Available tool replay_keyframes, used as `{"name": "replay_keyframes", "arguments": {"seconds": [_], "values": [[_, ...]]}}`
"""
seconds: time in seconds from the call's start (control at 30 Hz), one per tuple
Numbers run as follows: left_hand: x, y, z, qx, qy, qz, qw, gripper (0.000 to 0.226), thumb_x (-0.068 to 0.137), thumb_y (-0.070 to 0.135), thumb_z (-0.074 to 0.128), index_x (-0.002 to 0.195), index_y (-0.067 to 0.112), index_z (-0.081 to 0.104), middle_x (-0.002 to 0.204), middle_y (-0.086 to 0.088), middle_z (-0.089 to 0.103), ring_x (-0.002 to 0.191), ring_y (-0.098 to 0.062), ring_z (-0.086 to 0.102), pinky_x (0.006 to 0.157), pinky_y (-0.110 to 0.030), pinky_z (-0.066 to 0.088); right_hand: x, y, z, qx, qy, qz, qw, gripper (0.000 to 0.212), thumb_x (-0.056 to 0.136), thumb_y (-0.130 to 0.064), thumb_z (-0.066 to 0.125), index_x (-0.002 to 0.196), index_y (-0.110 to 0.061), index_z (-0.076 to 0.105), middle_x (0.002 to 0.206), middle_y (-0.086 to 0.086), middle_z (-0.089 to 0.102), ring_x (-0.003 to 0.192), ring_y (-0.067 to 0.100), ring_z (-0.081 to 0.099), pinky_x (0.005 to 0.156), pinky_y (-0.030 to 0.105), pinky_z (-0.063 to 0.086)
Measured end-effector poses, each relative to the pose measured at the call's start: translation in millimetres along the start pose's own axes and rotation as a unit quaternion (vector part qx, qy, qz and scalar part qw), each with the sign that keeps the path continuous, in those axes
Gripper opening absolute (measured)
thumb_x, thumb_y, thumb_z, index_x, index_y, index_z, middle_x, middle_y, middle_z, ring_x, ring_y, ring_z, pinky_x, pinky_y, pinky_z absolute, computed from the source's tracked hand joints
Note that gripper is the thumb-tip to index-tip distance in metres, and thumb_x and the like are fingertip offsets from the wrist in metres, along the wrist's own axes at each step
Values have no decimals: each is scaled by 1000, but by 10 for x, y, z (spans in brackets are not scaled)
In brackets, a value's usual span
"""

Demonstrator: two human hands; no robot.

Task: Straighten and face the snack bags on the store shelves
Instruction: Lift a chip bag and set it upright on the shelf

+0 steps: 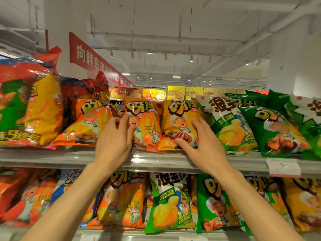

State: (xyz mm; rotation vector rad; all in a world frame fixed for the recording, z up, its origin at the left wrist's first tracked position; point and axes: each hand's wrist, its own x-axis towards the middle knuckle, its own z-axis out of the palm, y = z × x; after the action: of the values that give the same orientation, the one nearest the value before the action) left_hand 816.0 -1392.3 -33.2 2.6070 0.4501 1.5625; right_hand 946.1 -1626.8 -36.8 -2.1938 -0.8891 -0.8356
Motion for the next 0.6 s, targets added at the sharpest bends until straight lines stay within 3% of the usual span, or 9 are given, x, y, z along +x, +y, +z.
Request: {"name": "replay_keyframes", "arguments": {"seconds": [0.1,0.33,0.43,0.53,0.6], "values": [[-33,-9,94,-8,6,1,1000,48,109,37,40,147,9,49,125,-21,58,100,-38,61,73,-41,49,-16,-10,8,-24,-8,-3,1000,95,87,-84,39,162,-29,19,172,-3,8,157,19,17,119,44,33],[-14,86,-8,-23,68,11,997,43,102,27,57,140,6,57,137,-19,54,128,-37,47,100,-50,42,3,5,-121,12,-41,-39,998,88,94,-72,44,163,-23,20,173,3,4,159,18,-1,125,35,6],[28,341,-55,-93,78,34,992,37,102,24,57,136,9,58,134,-14,55,125,-30,48,99,-40,40,-1,108,-285,61,-5,-58,996,72,98,-64,50,157,-27,35,169,-4,23,154,12,19,123,35,20],[87,666,-13,-137,27,63,988,35,102,33,55,133,16,59,129,-4,56,122,-20,49,96,-32,36,43,329,-508,72,94,-52,992,49,100,-50,57,141,-25,51,145,-6,49,132,7,42,112,33,37],[140,875,72,-139,-9,91,986,37,100,41,53,129,19,62,129,0,55,121,-16,49,97,-30,36,93,526,-663,58,154,-19,986,43,99,-43,59,136,-20,56,134,-3,53,125,11,47,105,31,40]]}}
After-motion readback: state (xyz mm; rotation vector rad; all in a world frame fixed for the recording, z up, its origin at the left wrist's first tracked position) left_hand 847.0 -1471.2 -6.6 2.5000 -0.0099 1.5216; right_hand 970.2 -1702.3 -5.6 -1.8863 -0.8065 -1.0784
